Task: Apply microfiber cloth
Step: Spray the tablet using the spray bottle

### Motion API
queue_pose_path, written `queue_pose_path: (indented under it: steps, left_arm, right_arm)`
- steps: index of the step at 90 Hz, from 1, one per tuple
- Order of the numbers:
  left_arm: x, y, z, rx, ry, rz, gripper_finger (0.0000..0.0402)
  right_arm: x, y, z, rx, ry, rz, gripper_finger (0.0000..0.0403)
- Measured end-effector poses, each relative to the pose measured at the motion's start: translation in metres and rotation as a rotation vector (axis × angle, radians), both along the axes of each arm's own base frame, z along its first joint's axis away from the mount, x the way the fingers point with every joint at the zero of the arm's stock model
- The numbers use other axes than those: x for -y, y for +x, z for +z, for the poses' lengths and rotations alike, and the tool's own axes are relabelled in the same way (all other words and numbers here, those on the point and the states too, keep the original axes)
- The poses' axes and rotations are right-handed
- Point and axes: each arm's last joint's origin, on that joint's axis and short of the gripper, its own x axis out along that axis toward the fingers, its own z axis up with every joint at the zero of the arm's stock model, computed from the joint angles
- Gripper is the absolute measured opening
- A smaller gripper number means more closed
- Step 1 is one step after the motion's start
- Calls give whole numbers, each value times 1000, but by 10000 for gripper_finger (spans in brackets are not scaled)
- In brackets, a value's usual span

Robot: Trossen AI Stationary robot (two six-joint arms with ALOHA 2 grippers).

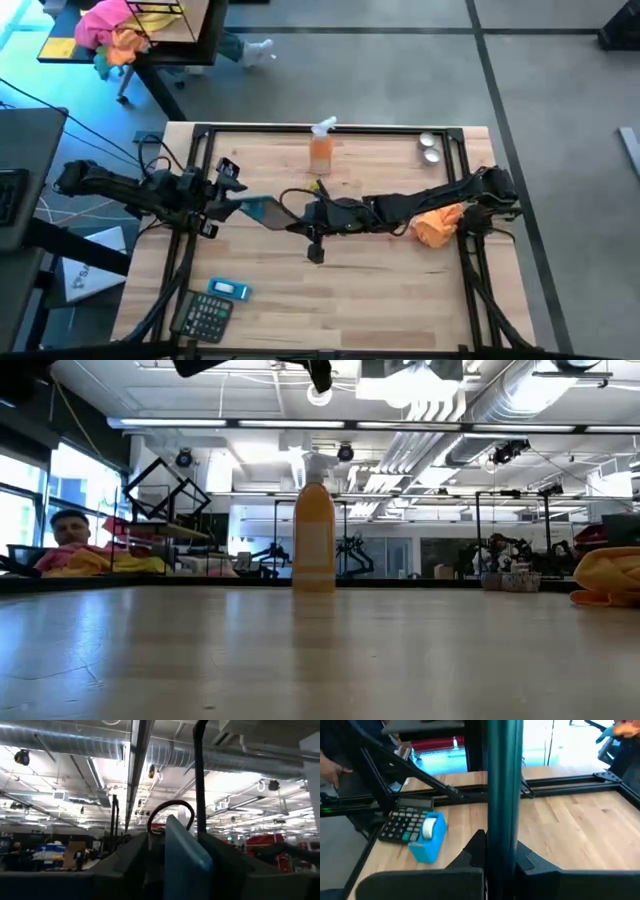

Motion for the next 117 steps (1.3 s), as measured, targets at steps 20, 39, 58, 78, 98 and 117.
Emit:
queue_pose_path:
  steps: [20, 39, 58, 78, 98, 117]
  left_arm:
    - [-2, 4, -6, -76, -8, 77, 158]
    - [-1, 4, -5, -66, 2, 56, 158]
    - [-1, 3, -5, -60, -12, 42, 147]
    - [0, 1, -2, -23, -21, -1, 107]
    - [0, 2, -4, -49, -18, 3, 91]
    - [-1, 3, -5, -68, -33, 21, 110]
  right_arm:
    - [1, 0, 0, 2, -15, -32, 0]
    - [0, 0, 0, -2, -16, -30, 0]
    - [1, -1, -2, -15, -18, -31, 0]
    - [1, -1, -3, -34, -17, -31, 0]
    - [1, -1, -2, -19, -13, -33, 0]
    - [1, 0, -1, -9, -11, -33, 0]
